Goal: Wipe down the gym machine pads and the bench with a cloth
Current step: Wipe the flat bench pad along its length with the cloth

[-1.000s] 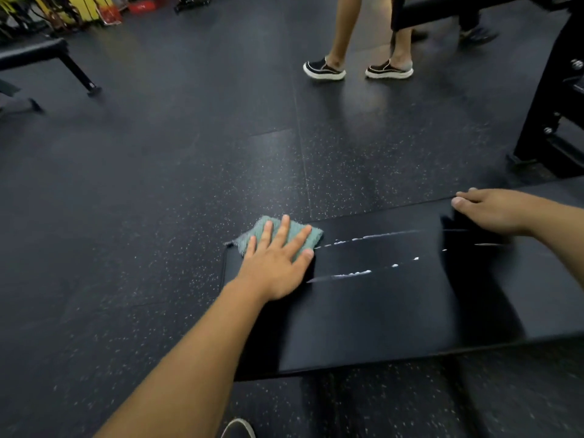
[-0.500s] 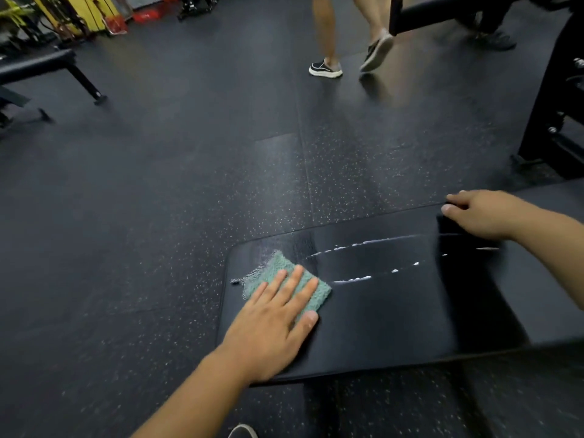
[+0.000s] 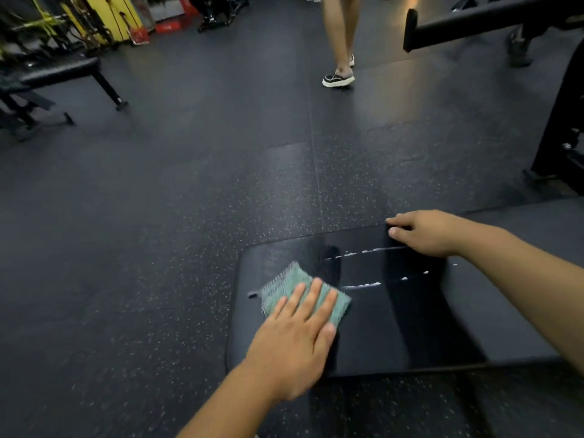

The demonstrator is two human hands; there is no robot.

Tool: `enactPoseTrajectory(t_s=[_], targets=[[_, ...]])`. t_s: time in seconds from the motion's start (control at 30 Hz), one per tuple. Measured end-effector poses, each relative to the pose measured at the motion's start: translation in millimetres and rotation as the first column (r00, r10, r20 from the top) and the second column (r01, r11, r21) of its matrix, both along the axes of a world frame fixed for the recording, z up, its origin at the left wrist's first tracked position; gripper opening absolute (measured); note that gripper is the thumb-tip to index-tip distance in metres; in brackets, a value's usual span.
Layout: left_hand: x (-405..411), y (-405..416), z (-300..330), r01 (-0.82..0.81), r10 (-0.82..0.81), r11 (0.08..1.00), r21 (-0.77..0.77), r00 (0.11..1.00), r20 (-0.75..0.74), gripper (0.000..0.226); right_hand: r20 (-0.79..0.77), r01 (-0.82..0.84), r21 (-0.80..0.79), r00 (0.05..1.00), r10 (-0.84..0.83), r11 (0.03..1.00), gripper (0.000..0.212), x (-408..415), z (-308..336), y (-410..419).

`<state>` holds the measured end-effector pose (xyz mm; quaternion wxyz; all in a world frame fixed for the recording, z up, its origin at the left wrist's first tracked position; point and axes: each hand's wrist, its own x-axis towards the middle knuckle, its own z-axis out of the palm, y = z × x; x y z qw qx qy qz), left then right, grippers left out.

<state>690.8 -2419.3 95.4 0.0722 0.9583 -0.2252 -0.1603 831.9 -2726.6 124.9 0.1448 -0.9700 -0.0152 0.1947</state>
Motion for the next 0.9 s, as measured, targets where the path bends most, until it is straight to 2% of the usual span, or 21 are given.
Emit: enactPoseTrajectory(t_s=[0.13,0.23,0.4,0.5,0.6,0.77,0.9], targets=[[-15,15,14,-0.032,0.031,0.999,0.044,0.999,0.020,0.050,-0.016,-0.138,0.071,0.990,0.139,0.988,0.053,0,-2,26],[22,10,4,-0.058,0.052,0.996,0.074,0.995,0.082,0.053,-0.049,-0.205,0.072,0.977,0.209,0.976,0.068,-6,-2,42],[95,-17,-11,-0.148,0.146,0.986,0.076,0.989,0.031,0.058,-0.116,-0.282,0.028,0.952,0.283,0.959,0.129,-31,8,48],[96,-28,-17,-0.164,0.162,0.985,0.057,0.986,0.036,0.060,-0.111,-0.312,-0.083,0.947,0.303,0.946,0.152,-46,5,39],[60,-22,-18,-0.112,0.111,0.994,0.003,0.992,0.052,0.060,-0.076,-0.321,-0.150,0.947,0.313,0.935,0.158,-57,-1,31],[-27,-14,-11,-0.071,0.075,0.997,-0.042,0.994,0.076,0.062,-0.034,-0.287,-0.084,0.958,0.285,0.954,0.158,-66,-9,26],[-23,-15,-8,-0.101,0.102,0.995,-0.017,0.990,0.095,0.056,0.048,-0.250,-0.064,0.966,0.254,0.966,0.156,-72,-11,26]])
